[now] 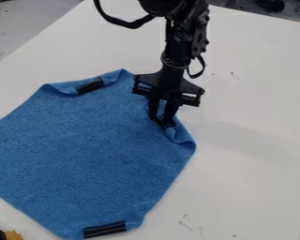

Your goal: Fold the cloth from top right to bottom left

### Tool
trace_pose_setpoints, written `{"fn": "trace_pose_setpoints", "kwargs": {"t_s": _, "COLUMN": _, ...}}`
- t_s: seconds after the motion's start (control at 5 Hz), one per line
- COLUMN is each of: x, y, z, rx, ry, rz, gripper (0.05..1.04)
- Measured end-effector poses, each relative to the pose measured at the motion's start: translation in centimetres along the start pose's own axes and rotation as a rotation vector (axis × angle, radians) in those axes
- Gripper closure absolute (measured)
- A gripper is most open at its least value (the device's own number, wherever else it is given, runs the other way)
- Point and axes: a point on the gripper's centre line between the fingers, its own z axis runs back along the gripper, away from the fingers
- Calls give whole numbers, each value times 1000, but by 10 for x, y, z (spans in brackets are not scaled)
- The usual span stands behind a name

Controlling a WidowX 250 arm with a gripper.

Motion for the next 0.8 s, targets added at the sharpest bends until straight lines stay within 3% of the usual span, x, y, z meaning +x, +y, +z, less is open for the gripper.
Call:
{"fn": "trace_pose_setpoints", "kwargs": {"t_s": 0.2, "x": 1, "y": -4, "z": 0, "rx": -23, "ry": -5, "rz": 21, "gripper": 950}}
{"fn": "trace_pose_setpoints", "kwargs": {"t_s": 0.4, "x": 1, "y": -5, "z": 0, "rx": -33, "ry": -7, "rz": 49, "gripper": 783}}
{"fn": "trace_pose_setpoints", "kwargs": {"t_s": 0.8, "x": -2, "y": -4, "z": -4, "rx": -27, "ry": -6, "rz": 76, "gripper": 198}}
